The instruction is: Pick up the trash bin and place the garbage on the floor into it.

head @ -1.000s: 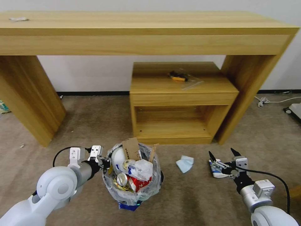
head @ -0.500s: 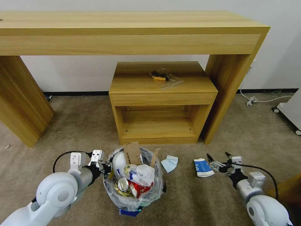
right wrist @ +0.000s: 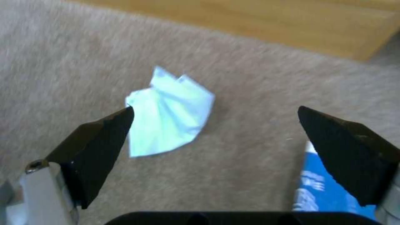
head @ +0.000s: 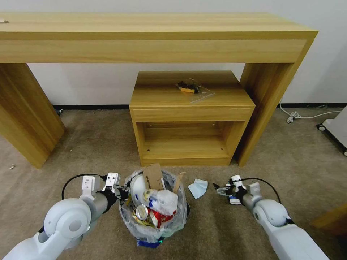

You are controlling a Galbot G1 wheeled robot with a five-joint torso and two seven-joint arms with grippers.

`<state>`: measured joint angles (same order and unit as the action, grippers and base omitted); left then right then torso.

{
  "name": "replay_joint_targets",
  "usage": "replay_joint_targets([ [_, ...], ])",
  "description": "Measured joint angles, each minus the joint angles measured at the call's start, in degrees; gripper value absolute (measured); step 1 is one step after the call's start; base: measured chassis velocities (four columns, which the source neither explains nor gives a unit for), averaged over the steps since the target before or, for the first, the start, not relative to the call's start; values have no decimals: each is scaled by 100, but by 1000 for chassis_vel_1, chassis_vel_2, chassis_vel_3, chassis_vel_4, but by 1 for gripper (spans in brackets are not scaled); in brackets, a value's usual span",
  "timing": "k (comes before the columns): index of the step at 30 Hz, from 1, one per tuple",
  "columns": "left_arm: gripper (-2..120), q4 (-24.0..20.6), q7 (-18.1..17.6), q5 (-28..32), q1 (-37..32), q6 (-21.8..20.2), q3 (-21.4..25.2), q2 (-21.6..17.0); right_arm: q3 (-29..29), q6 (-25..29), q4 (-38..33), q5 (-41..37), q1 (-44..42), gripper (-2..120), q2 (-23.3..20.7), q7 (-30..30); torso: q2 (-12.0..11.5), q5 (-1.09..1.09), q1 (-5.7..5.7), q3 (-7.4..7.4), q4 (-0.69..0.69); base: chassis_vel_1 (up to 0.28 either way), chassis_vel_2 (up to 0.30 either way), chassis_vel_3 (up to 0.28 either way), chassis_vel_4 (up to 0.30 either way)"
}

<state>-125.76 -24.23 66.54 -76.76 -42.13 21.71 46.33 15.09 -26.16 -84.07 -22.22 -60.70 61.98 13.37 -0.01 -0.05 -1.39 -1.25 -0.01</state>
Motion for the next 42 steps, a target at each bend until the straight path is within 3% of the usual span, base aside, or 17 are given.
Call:
replay_joint_targets([
  [15,0,-38,2,12,21,-2,16,1,-530,-147,1627,847,1146,99,619,857,0,2,0,0,1,0,0,0,0],
  [19,0,-37,1,23,31,-2,13,-6,-587,-84,1993,904,1346,89,785,953,0,2,0,1,1,0,0,0,0],
  [22,0,-51,-14,68,24,-1,9,-19,-570,-42,2297,997,1458,73,938,974,0,3,0,1,1,0,0,0,0],
  [24,0,-55,-15,71,23,-1,9,-20,-569,-42,2303,999,1460,72,939,974,0,3,0,1,1,0,0,0,0],
  [25,0,-82,-18,102,11,-1,13,-35,-554,-35,2410,1056,1482,61,977,985,0,2,0,1,0,0,0,0,0],
  [30,0,-85,-22,117,37,-1,17,-62,-533,47,2565,1123,1506,49,1046,981,0,2,0,1,0,0,0,0,0],
  [31,0,-85,-22,127,60,-1,17,-73,-524,119,2639,1139,1521,41,1088,954,0,3,0,1,0,0,0,0,0],
  [42,0,-108,-25,131,35,-1,2,-124,-416,358,2791,1162,1559,2,1167,822,0,3,0,1,0,0,0,0,0],
])
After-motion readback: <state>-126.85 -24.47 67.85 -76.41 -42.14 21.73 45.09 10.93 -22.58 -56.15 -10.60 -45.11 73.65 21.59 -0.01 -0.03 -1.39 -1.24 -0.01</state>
